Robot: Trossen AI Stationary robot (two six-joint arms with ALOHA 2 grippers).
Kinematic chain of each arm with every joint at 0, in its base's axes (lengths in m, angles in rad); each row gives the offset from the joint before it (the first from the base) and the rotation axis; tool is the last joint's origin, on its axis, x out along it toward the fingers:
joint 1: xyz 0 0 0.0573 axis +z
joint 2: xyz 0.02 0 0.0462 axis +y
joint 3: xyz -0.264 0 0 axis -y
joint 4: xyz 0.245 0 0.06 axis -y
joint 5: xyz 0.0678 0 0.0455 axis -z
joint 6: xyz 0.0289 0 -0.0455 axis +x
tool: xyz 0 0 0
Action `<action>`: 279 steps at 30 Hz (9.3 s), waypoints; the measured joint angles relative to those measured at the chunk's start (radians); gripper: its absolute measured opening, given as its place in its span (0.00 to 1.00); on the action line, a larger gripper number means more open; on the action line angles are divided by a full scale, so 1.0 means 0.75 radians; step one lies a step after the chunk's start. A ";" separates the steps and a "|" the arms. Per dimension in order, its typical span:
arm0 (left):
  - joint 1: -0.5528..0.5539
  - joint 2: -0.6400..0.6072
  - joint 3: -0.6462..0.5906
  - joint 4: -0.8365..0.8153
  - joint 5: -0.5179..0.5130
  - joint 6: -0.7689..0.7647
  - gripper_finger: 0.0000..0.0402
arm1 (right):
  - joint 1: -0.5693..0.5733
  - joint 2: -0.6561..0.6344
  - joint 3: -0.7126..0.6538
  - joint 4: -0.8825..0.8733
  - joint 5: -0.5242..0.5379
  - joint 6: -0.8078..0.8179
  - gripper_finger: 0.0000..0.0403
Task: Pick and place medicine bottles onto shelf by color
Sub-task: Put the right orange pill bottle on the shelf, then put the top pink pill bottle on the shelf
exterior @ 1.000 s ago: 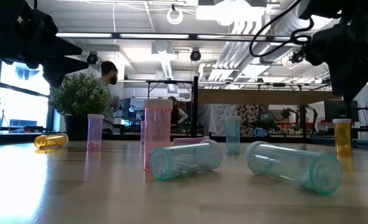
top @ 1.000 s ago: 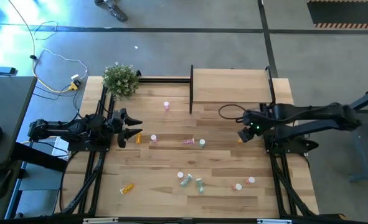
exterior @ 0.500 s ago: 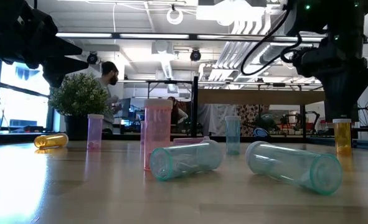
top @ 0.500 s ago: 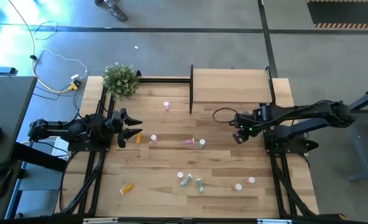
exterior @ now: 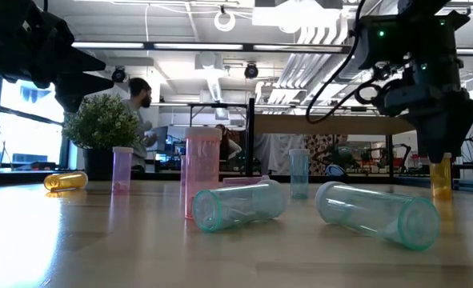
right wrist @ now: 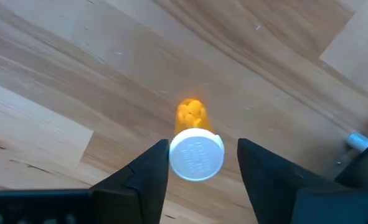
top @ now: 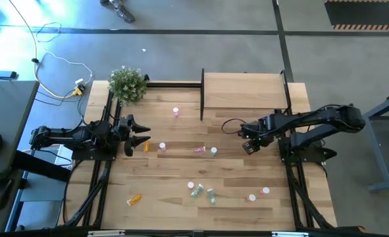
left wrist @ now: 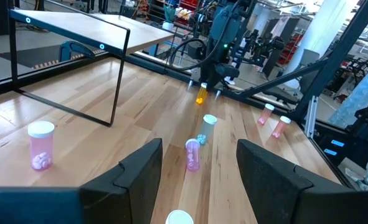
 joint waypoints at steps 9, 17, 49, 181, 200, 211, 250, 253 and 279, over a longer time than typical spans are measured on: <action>0.000 0.000 0.000 0.000 -0.001 0.001 0.49 | 0.000 0.000 0.000 0.017 -0.006 -0.005 0.28; 0.000 0.000 0.000 0.000 -0.005 0.003 0.49 | 0.000 -0.001 0.005 0.009 -0.035 -0.007 0.26; 0.001 0.000 0.000 0.001 -0.017 0.020 0.49 | -0.412 -0.004 1.270 -0.496 0.425 -0.398 0.26; 0.000 0.000 0.000 0.011 -0.027 -0.057 0.49 | -1.383 0.565 1.329 -0.656 0.260 -0.532 0.42; 0.001 0.000 0.000 0.144 -0.181 -0.249 0.49 | -1.247 0.497 1.689 -0.681 0.182 -0.617 0.42; 0.001 0.032 0.111 0.194 -0.142 -0.214 0.49 | -0.830 0.497 1.952 -0.737 0.172 -0.525 0.42; 0.601 1.466 1.113 -0.479 0.312 0.720 0.49 | -0.576 0.423 1.941 -0.713 0.299 -0.659 0.42; 0.632 1.573 1.161 -0.479 0.332 0.755 0.49 | -0.582 0.422 1.942 -0.713 0.299 -0.700 0.42; 0.721 2.108 1.365 -0.535 0.256 0.712 0.49 | -0.582 0.422 1.942 -0.711 0.297 -0.818 0.42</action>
